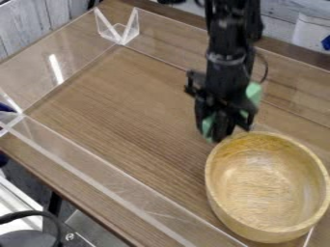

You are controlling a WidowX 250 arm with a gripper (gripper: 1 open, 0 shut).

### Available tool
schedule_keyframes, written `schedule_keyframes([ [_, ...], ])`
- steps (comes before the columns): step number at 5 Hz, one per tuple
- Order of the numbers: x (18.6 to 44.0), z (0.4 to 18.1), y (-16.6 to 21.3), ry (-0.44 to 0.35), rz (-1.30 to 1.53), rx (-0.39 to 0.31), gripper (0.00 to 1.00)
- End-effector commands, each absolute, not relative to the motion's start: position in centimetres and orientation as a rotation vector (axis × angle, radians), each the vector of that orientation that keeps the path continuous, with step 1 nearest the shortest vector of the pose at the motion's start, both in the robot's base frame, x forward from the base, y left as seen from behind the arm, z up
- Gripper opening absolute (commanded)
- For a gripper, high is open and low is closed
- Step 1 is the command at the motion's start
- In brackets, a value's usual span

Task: Put the green block in the brown bowl

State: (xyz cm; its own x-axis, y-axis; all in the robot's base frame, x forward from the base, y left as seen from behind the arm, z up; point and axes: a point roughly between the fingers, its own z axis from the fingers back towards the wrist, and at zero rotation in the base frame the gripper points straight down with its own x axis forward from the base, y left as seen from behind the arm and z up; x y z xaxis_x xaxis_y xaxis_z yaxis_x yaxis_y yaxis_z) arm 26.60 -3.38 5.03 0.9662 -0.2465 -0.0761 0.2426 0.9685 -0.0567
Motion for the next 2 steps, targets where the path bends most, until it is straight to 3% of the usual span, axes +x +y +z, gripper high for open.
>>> schedule_keyframes([
  [1,28.46,8.58,-2.63,-0.006,-0.224,-0.032,0.00],
  [2,28.84,8.38,-2.50,-0.013,-0.218,-0.032,0.00],
])
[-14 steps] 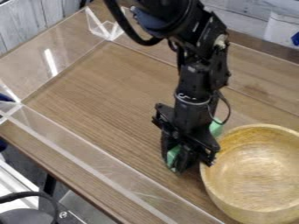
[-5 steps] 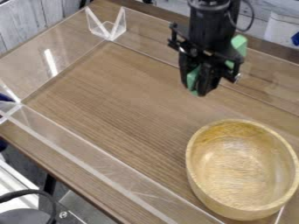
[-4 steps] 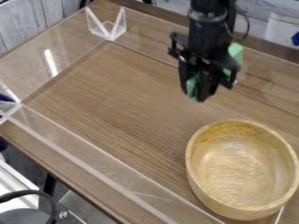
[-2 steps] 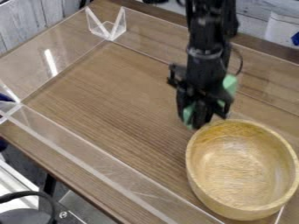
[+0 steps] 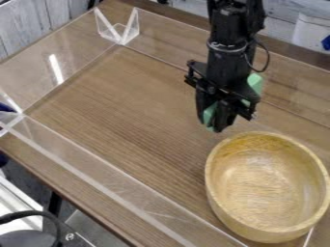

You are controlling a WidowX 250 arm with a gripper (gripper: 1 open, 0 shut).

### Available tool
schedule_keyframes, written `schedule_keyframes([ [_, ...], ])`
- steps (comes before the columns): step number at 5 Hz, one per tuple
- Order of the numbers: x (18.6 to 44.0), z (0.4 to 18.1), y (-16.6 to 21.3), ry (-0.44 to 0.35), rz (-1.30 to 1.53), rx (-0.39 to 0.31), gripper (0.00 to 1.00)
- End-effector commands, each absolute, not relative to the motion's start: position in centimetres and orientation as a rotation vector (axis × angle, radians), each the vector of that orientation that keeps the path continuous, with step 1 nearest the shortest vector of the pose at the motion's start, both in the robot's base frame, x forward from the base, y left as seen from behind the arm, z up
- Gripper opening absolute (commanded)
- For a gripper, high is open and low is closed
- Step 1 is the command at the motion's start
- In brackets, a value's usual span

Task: Put the green block in the brown bowl

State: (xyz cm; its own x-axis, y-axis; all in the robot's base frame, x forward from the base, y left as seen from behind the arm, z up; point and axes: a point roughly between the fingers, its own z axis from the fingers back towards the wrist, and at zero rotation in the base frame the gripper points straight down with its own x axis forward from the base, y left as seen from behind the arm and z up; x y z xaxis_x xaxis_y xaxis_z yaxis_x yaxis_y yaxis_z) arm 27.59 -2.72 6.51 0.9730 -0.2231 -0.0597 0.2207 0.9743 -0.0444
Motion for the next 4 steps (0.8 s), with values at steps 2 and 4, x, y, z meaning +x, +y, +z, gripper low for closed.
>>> schedule_keyframes([
  [2,28.2,7.0,-2.9,0.020,-0.234,-0.041,0.00],
  [4,28.1,5.3,-3.1,0.043,-0.240,-0.048,0.00],
])
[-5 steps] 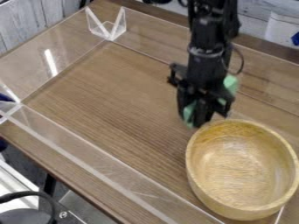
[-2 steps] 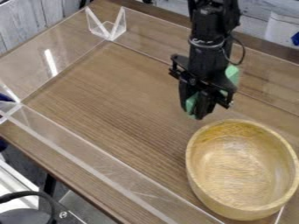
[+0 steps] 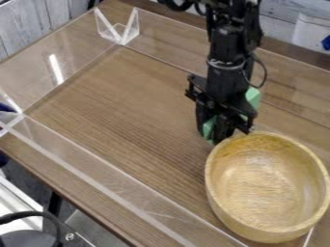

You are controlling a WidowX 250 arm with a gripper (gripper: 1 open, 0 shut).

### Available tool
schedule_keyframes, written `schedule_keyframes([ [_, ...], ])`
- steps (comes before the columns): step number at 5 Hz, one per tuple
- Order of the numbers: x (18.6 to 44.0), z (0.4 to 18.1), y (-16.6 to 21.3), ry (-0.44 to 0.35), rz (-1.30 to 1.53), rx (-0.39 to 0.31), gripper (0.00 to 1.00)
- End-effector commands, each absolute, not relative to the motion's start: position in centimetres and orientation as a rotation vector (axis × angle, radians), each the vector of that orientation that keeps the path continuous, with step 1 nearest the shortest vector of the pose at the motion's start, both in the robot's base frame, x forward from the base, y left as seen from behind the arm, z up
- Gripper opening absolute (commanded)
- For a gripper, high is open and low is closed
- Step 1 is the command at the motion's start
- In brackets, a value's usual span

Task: Put the green block in the brown bowl

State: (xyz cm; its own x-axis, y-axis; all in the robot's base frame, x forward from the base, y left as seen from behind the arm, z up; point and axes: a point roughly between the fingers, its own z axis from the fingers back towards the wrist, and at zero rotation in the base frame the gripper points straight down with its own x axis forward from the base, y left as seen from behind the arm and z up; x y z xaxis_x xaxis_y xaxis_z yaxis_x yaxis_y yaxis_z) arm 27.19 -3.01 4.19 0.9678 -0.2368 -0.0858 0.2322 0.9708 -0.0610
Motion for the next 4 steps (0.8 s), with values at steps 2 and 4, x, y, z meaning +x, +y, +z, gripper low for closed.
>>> schedule_keyframes([
  [2,28.4,6.6,-2.9,0.020,-0.233,-0.058,0.00],
  [4,28.7,7.7,-2.8,0.000,-0.227,-0.068,0.00],
])
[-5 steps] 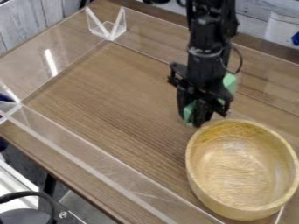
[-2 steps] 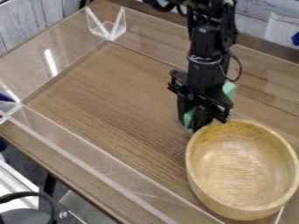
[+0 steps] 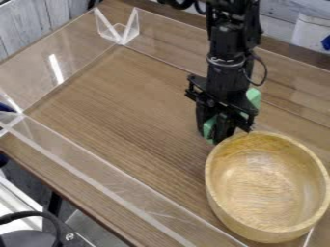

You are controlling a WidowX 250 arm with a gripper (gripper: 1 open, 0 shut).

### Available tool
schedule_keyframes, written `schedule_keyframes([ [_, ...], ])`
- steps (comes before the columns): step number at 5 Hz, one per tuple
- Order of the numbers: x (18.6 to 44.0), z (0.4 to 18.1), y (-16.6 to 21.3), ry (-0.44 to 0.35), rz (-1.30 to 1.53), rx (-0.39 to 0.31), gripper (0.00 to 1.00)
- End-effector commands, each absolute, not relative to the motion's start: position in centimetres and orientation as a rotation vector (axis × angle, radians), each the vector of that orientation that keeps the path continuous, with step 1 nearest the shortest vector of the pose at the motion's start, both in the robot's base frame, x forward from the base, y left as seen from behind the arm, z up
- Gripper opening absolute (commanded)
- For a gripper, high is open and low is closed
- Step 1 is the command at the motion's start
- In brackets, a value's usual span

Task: Put the green block in the brown bowl

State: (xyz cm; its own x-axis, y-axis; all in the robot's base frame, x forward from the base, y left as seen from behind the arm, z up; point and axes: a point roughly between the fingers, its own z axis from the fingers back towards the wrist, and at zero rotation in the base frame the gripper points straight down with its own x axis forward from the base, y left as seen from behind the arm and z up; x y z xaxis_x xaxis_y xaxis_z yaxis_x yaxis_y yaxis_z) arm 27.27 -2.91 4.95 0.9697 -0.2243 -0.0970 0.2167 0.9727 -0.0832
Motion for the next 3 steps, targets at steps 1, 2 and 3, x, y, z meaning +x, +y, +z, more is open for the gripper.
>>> schedule_keyframes([
  [1,28.9,7.8,-2.9,-0.006,-0.227,-0.073,0.00],
  [2,28.9,7.2,-3.0,0.004,-0.233,-0.076,0.00],
  [3,28.8,6.5,-3.2,0.016,-0.238,-0.080,0.00],
])
